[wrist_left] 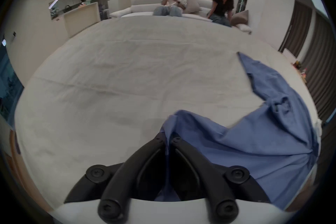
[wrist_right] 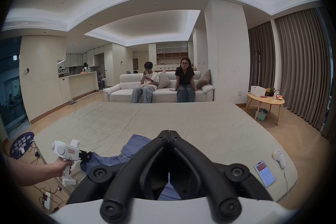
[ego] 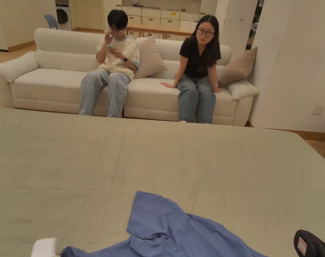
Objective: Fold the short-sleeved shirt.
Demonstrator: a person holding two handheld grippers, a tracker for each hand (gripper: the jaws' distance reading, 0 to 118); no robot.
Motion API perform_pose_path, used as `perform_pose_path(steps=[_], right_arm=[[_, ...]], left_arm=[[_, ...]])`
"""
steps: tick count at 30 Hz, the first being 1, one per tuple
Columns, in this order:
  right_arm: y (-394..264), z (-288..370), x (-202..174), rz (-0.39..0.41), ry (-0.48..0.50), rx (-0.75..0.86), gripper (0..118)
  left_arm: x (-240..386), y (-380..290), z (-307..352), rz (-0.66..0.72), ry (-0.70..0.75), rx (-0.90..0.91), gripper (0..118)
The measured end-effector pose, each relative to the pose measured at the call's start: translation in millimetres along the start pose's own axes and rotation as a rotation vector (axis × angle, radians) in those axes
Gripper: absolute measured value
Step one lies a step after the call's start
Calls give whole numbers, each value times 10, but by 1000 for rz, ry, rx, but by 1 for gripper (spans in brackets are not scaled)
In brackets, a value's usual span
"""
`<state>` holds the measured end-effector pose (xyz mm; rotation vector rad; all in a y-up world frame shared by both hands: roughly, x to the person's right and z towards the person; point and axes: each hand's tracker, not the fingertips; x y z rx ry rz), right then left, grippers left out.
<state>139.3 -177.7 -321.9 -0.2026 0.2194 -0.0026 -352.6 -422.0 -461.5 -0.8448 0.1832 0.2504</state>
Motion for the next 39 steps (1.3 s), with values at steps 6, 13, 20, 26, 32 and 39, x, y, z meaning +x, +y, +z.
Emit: perform_pose_path(steps=[6,13,20,26,32,39], right_arm=[[-2,-27,27,12,6,-10,0],[-23,-868,-58,54,142,-76,2],[-312,-2563,-323,126,279,-302,115],[-924,-3933,-418,183,352,-621,117],[-1536,-4675,-410,154,250,-762,112],[-1510,-4704,-365,169,255,-793,79]], left_arm=[[-122,48,189,39,-23,51,1],[-270,235,552,47,-57,143,1],[-272,259,689,41,-92,159,1],[-319,281,676,33,-111,157,1],[-325,286,688,32,-144,159,1],[-334,267,649,21,-143,159,1]])
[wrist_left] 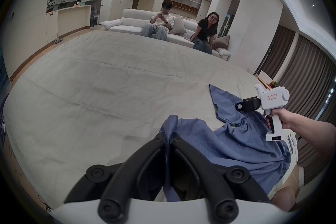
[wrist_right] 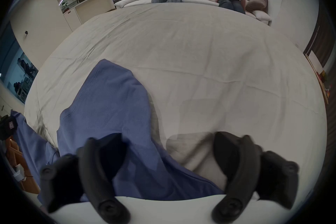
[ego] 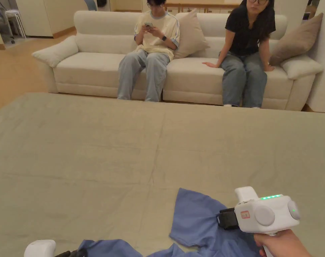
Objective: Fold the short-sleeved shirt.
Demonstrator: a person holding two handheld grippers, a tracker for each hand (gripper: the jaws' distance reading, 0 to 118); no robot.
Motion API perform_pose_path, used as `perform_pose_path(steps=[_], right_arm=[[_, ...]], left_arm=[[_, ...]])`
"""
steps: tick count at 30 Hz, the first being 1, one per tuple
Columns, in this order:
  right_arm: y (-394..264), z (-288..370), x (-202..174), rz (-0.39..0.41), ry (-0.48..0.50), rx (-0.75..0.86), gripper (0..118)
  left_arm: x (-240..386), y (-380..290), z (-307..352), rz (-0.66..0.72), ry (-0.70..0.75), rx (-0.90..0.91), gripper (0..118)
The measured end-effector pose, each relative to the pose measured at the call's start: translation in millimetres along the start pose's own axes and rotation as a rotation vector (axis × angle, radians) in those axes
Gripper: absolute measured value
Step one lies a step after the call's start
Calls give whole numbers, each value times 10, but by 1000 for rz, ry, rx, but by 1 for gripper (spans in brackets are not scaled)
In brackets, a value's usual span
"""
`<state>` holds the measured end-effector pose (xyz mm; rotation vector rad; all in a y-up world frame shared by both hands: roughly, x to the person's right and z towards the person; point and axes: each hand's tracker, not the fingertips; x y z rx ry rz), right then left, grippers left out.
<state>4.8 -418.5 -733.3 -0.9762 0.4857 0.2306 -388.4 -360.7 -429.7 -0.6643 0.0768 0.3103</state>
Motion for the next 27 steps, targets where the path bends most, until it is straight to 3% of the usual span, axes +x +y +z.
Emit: perform_pose_path(steps=[2,3,4,6,8,13,20,27], right_arm=[[-34,213,-74,35,-1,65,16],[-66,256,-102,40,-22,80,8],[-90,291,-125,35,-65,86,8],[-99,285,33,-40,10,70,8],[-109,415,47,-67,-2,84,8],[-179,1176,135,-137,6,249,8],[-545,2913,283,-204,-43,540,8],[-1158,4816,161,-235,-105,871,8]], left_arm=[[20,-17,-22,2,-2,1,1],[33,-21,-36,5,-2,-3,1],[60,-27,-32,11,-5,-5,1],[110,-33,-19,9,-9,-7,1],[142,-19,45,10,-11,3,1],[223,172,376,38,-38,86,1],[562,571,1183,8,-113,270,1],[1039,920,2422,-107,-200,497,1]])
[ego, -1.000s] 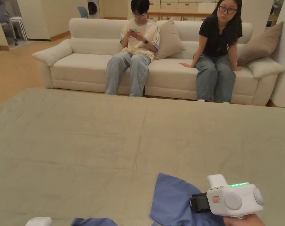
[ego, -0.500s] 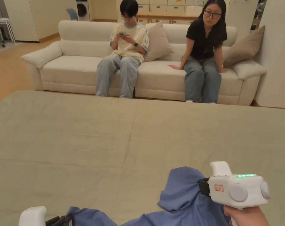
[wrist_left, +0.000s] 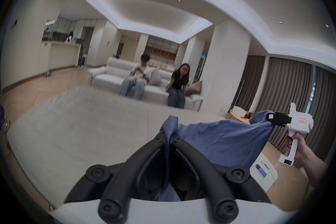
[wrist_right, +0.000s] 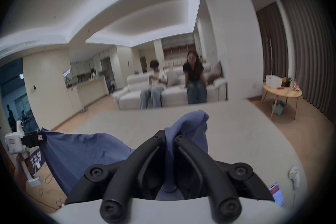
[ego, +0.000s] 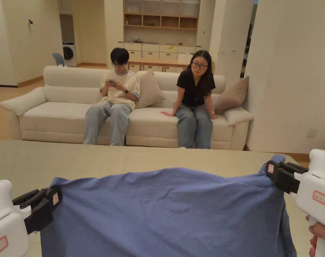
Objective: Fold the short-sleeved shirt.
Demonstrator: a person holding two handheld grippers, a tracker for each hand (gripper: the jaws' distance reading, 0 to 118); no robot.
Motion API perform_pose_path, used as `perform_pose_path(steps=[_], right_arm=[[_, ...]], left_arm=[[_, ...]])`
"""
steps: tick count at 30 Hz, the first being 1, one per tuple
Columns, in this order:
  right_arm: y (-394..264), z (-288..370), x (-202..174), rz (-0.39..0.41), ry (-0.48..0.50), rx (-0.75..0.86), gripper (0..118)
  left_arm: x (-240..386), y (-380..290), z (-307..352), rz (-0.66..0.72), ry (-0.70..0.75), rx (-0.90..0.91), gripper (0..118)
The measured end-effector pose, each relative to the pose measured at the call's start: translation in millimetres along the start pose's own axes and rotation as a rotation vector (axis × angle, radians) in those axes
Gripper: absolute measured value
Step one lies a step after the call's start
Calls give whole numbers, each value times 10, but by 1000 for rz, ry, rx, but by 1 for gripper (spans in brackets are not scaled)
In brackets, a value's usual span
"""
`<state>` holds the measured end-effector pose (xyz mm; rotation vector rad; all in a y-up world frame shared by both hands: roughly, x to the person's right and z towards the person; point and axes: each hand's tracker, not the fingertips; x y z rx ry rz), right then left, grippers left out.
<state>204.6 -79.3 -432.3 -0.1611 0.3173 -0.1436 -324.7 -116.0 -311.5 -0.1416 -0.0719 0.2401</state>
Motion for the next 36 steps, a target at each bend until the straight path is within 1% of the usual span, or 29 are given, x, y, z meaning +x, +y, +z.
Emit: perform_pose_path(steps=[3,6,9,11,13,16,18,22,25,27,34,36], right_arm=[[382,745,-111,-31,17,150,8],[697,1419,-239,-3,10,283,8],[931,1990,-334,-5,16,386,8],[1034,2318,-395,8,14,456,8],[1115,2663,-468,-6,22,517,8],[1146,3078,-453,-27,30,603,8],[1151,3330,-490,-31,24,632,8],[1176,3595,-465,-51,48,659,8],[1193,3635,-460,-60,81,664,8],[1218,3602,-633,-40,74,666,8],[1311,3401,-776,-38,97,655,8],[1360,3300,-760,-41,102,647,8]], left_arm=[[249,398,448,-18,-39,88,1],[505,757,961,-52,-66,210,1],[678,1071,1431,-83,-50,314,1],[741,1229,1726,-96,-53,370,1],[775,1344,1999,-113,-49,423,1],[863,1447,2431,-168,-40,494,1],[873,1490,2657,-181,-35,523,1],[854,1561,2932,-197,-44,552,1],[848,1579,3004,-201,-37,565,1],[848,1573,3014,-210,-31,568,1],[762,1577,2863,-197,-9,566,1],[718,1591,2762,-190,-5,562,1]])
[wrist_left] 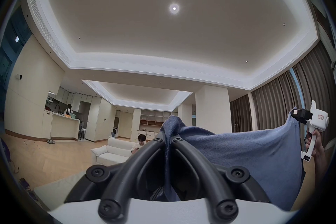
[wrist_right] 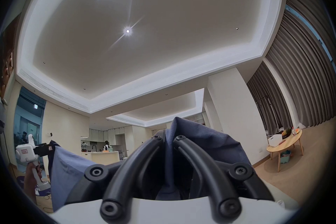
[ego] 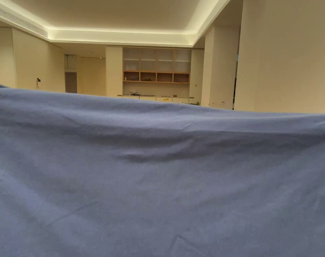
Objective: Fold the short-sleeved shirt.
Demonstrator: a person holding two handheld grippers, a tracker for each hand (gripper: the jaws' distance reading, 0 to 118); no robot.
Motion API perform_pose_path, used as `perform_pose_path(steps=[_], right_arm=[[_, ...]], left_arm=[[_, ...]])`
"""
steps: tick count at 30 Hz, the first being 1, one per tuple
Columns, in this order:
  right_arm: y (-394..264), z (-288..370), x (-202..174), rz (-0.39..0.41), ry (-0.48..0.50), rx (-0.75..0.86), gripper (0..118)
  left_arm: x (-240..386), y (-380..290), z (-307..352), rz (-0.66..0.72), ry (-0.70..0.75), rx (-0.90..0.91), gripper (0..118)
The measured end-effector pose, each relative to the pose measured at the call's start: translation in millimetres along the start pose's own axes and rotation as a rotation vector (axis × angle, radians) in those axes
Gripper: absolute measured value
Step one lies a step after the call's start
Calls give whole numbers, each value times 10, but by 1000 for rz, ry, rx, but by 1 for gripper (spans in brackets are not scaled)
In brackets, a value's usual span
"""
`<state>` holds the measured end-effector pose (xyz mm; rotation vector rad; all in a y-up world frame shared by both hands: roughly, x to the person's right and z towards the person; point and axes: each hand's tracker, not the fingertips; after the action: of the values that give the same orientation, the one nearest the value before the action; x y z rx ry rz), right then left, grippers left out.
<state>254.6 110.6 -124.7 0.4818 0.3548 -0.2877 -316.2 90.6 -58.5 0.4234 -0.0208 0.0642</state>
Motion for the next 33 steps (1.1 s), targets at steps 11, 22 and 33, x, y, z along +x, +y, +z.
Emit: perform_pose_path(steps=[11,22,33], right_arm=[[-446,-1324,397,8,-13,-128,8],[-1485,-3132,1141,29,-108,-249,8],[-2544,-4672,1745,31,-208,-280,8]], left_arm=[[-251,-502,-1221,24,37,-105,1],[-462,-1332,-3201,86,49,-263,1],[-712,-2565,-5037,56,49,-408,1]])
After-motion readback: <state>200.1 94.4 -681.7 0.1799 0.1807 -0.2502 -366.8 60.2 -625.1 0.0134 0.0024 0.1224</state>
